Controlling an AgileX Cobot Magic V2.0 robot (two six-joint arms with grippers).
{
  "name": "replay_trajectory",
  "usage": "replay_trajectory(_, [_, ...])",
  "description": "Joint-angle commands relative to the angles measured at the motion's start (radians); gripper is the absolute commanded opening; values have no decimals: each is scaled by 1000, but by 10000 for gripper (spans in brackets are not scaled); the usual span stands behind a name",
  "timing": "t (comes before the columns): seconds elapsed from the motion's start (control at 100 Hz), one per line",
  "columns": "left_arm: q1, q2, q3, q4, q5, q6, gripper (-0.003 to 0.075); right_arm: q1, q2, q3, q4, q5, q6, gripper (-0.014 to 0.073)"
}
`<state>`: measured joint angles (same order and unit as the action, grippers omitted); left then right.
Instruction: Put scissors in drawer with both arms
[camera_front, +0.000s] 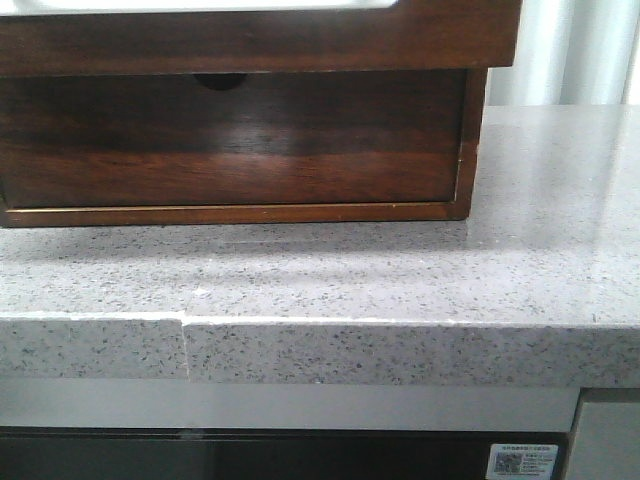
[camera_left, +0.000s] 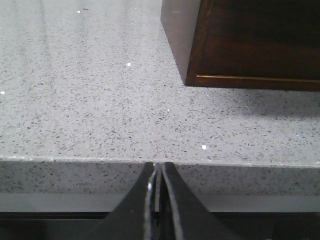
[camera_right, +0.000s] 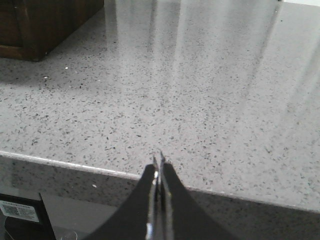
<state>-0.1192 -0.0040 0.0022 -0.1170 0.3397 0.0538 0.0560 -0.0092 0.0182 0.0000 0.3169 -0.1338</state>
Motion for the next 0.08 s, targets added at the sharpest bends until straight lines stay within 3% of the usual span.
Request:
replay_trajectory(0.0, [3,-31,24,-20,-18,-5,-19,-6,-20,8,-8,-18,0,-32])
replay_trajectory(0.07, [3,-31,24,-20,-18,-5,-19,-6,-20,8,-8,-18,0,-32])
